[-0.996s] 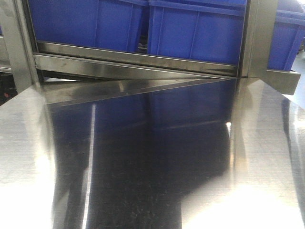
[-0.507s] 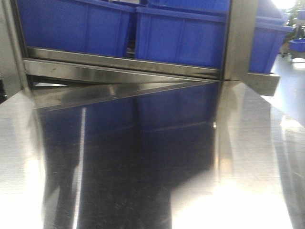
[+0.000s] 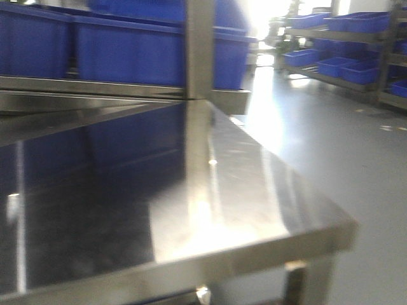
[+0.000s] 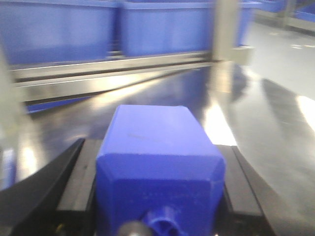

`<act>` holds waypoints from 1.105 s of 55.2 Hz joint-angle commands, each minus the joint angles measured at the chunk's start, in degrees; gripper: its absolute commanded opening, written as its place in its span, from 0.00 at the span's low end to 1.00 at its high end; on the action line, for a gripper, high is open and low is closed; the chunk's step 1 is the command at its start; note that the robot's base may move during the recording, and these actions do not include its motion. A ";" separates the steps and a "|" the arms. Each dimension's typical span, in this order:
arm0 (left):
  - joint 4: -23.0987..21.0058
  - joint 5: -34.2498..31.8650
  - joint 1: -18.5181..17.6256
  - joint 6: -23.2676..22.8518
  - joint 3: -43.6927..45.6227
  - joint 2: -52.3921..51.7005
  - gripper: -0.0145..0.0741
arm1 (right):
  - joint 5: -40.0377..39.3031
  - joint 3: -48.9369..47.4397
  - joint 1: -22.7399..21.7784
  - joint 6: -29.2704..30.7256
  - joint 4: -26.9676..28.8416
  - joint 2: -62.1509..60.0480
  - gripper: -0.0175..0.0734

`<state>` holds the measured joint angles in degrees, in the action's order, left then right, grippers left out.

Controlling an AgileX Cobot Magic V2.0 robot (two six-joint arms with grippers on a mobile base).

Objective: Pick and sort blue part to right shelf
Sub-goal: 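Drive the base along the aisle holding both parts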

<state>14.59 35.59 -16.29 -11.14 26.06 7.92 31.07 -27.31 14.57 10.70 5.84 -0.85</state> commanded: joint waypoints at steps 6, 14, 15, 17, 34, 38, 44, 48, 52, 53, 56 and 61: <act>0.33 -4.66 -0.42 -0.43 1.66 1.33 0.54 | -5.61 -1.87 -0.27 -0.05 0.26 -0.31 0.43; 0.33 -4.66 -0.42 -0.43 1.66 1.33 0.54 | -5.61 -1.87 -0.27 -0.05 0.26 -0.31 0.43; 0.33 -4.66 -0.42 -0.43 1.66 1.33 0.54 | -5.61 -1.87 -0.27 -0.05 0.26 -0.31 0.43; 0.33 -4.66 -0.42 -0.43 1.66 1.33 0.54 | -5.61 -1.87 -0.27 -0.05 0.26 -0.31 0.43; 0.33 -4.66 -0.42 -0.43 1.66 1.33 0.54 | -5.64 -1.87 -0.27 -0.05 0.26 -0.31 0.43; 0.33 -4.66 -0.42 -0.43 1.66 1.33 0.54 | -5.60 -1.87 -0.27 -0.05 0.26 -0.31 0.43; 0.33 -4.66 -0.42 -0.43 1.66 1.33 0.54 | -5.60 -1.87 -0.27 -0.05 0.26 -0.31 0.43; 0.33 -4.66 -0.42 -0.43 1.66 1.33 0.54 | -5.60 -1.87 -0.27 -0.05 0.26 -0.31 0.43; 0.33 -4.66 -0.42 -0.43 1.66 1.33 0.54 | -5.60 -1.87 -0.27 -0.05 0.26 -0.31 0.43; 0.33 -4.66 -0.42 -0.43 1.66 1.33 0.54 | -5.60 -1.87 -0.27 -0.05 0.26 -0.31 0.43; 0.33 -4.66 -0.42 -0.43 1.66 1.33 0.54 | -5.60 -1.87 -0.27 -0.05 0.26 -0.31 0.43; 0.33 -4.66 -0.42 -0.43 1.66 1.33 0.54 | -5.60 -1.87 -0.27 -0.05 0.26 -0.31 0.43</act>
<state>14.59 35.67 -16.29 -11.14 26.06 8.16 31.07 -27.31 14.57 10.70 5.84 -1.03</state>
